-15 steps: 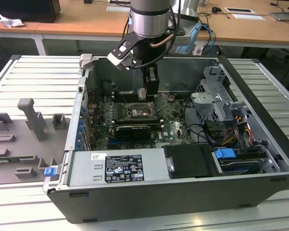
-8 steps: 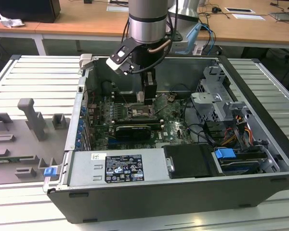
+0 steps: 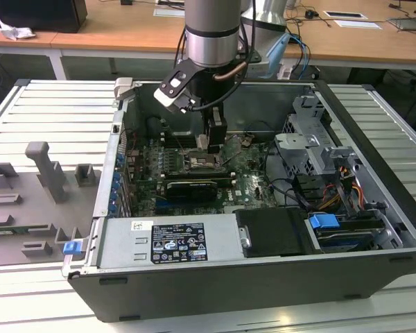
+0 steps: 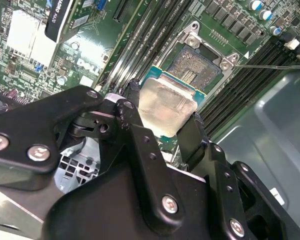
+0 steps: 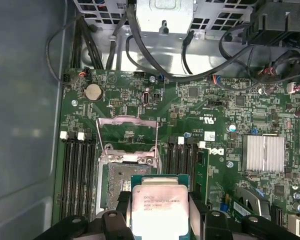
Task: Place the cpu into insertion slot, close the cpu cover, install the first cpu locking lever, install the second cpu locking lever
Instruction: 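Place the cpu into insertion slot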
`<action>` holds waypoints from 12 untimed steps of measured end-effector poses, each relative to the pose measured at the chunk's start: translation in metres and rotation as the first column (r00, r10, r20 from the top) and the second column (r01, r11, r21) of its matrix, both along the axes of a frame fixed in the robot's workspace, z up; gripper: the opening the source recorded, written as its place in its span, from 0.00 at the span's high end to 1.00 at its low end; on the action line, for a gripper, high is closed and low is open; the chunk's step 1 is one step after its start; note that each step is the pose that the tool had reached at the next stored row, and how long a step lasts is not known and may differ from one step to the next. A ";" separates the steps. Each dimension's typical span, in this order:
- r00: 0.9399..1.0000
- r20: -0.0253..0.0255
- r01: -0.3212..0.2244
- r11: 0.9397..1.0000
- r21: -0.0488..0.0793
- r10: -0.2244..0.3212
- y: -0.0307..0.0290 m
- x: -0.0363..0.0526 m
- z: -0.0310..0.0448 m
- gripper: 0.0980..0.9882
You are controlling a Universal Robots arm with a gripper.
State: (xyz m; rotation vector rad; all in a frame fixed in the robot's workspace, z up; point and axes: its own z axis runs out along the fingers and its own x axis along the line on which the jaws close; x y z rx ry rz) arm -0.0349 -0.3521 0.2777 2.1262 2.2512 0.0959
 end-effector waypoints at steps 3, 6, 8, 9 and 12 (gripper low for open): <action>1.000 0.000 0.000 1.000 0.000 0.000 0.0000 -0.0001 -0.0009 0.50; 1.000 0.000 0.000 1.000 0.000 0.000 0.0000 -0.0005 -0.0026 0.50; 1.000 0.000 0.000 1.000 0.000 0.000 0.0000 -0.0006 -0.0031 0.50; 1.000 0.000 0.000 1.000 0.000 0.000 0.0000 -0.0007 -0.0033 0.50; 1.000 0.000 0.000 1.000 0.000 0.000 0.0000 -0.0011 -0.0042 0.50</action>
